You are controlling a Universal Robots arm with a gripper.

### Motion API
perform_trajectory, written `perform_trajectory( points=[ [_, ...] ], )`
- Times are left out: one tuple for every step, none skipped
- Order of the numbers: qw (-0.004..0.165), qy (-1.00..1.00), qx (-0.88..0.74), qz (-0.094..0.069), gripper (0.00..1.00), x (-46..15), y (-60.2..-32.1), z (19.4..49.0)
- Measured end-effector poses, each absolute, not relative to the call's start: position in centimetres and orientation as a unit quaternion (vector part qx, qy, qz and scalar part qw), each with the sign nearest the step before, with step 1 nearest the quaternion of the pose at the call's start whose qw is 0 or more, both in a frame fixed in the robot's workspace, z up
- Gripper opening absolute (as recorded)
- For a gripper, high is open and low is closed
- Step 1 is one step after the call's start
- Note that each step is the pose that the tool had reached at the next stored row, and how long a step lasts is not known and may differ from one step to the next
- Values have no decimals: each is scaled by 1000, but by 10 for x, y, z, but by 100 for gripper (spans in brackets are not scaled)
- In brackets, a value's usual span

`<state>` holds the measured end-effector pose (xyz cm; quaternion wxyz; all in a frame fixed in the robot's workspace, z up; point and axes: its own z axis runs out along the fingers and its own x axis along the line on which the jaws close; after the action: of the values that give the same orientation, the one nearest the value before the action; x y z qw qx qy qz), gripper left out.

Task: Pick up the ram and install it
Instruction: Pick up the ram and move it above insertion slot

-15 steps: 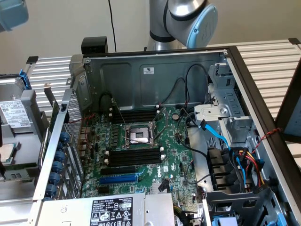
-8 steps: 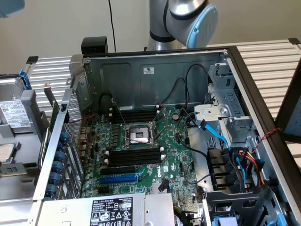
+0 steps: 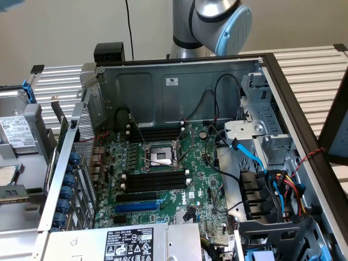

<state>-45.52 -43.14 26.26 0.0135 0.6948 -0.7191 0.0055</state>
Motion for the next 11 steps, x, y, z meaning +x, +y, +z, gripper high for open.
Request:
perform_trajectory(
  points=[
    [14, -719, 695, 6, 12, -455, -431, 264],
    [14, -719, 695, 6, 12, -455, -431, 266],
    [14, -719, 695, 6, 12, -455, -431, 268],
    [14, -719, 695, 6, 12, -455, -431, 270],
    [14, -719, 695, 6, 12, -455, -431, 272],
    [14, -719, 695, 6, 12, -455, -431, 274],
    [14, -719, 695, 6, 12, -455, -431, 278],
    [14, -719, 695, 6, 12, -455, -431, 281],
    [14, -719, 695, 6, 12, -455, -431, 284],
    [15, -719, 695, 7, 12, -455, -431, 287],
    [15, -719, 695, 7, 12, -455, -431, 289]
  ],
)
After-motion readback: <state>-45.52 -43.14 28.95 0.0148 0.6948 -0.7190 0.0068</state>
